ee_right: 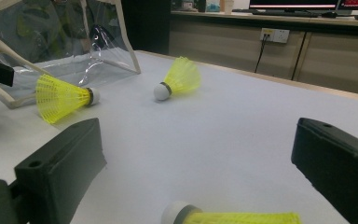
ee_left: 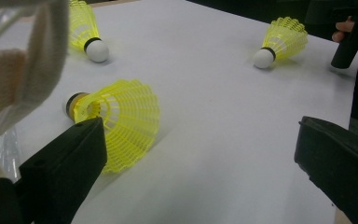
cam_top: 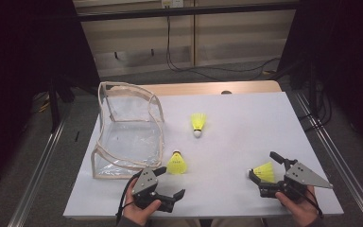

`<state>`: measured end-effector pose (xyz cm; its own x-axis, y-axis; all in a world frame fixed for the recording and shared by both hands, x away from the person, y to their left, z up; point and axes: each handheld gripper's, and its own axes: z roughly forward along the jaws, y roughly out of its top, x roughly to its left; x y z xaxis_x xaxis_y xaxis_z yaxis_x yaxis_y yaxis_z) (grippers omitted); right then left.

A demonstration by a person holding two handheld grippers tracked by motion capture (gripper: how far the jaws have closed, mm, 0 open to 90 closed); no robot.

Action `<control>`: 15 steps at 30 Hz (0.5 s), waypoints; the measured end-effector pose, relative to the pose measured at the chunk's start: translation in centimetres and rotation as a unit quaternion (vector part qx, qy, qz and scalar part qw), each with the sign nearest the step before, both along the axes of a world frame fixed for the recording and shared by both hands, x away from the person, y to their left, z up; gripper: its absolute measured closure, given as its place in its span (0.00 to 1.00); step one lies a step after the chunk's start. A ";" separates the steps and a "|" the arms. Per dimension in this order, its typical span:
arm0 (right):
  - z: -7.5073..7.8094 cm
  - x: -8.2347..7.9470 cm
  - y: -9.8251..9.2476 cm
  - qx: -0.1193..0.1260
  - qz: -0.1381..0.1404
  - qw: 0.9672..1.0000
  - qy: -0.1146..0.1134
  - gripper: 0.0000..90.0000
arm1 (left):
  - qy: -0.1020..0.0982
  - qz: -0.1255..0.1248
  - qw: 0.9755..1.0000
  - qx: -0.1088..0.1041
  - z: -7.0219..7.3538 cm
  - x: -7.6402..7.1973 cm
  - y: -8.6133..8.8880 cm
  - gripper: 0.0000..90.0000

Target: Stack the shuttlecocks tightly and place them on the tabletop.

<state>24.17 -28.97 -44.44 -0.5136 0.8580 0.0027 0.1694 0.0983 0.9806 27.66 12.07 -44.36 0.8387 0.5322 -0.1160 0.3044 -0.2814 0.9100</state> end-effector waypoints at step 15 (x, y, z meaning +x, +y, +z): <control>0.0 0.0 0.0 -0.004 -0.002 1.000 -0.003 0.02 | 0.000 0.003 1.000 0.015 0.0 0.4 -1.6 0.03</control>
<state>24.16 -28.97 -44.43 -0.5106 0.8598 -0.0071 0.1634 0.1051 0.9809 28.01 10.51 -44.34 0.8360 0.5396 -0.0997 0.3057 -0.3071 0.9012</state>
